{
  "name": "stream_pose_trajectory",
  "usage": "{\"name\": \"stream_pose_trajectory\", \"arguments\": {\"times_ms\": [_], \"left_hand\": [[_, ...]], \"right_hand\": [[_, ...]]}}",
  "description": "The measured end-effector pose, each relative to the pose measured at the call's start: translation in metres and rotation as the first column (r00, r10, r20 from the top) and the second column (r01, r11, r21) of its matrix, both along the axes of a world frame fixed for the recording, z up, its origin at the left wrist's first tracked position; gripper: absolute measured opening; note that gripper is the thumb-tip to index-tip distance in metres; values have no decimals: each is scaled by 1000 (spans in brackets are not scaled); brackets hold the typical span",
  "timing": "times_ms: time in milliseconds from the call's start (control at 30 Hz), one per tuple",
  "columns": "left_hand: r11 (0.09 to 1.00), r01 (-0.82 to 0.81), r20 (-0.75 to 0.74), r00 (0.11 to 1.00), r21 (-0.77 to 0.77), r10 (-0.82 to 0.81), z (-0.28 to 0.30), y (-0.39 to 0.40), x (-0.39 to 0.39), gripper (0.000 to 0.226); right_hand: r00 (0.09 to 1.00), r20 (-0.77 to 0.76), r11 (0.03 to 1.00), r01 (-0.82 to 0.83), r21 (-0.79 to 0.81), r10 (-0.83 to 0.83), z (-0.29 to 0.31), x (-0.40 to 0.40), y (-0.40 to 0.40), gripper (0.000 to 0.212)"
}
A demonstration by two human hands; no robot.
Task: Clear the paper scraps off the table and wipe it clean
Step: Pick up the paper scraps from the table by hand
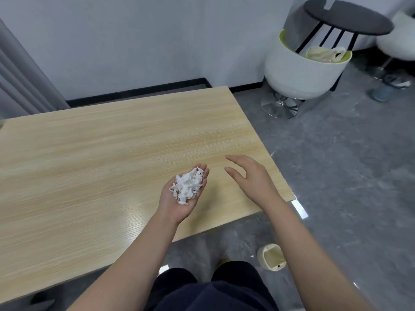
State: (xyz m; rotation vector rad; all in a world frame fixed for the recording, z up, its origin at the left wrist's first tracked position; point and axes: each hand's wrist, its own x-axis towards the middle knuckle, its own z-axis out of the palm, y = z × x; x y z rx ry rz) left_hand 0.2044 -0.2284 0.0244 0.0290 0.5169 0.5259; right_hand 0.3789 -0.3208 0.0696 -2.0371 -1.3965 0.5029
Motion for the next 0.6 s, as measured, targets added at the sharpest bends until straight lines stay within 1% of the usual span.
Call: {"name": "stream_pose_trajectory", "arguments": {"times_ms": [100,233,433,500,567,600], "left_hand": [[999,51,17,999,15,-51,2,-3,18,70],[992,126,51,991,23,-127,5,-12,52,70],[975,224,82,971,-3,-223,9,-37,116,80],[962,273,91,958,-18,-270,13,-49,139,72],[949,317,51,947,-4,-316,13,-61,162,48],[944,330,32,944,2,-330,13,-67,174,41]], "right_hand": [[997,-22,997,71,-4,-71,2,16,-17,39],[987,-44,988,155,-24,-156,2,41,-43,40],[953,-12,952,301,-62,-302,-1,91,-87,41],[936,-12,935,349,-64,-351,-1,107,-105,42],[915,-18,913,401,-81,-403,0,123,-124,42],[905,-15,902,422,-92,-425,-1,130,-134,42]]}}
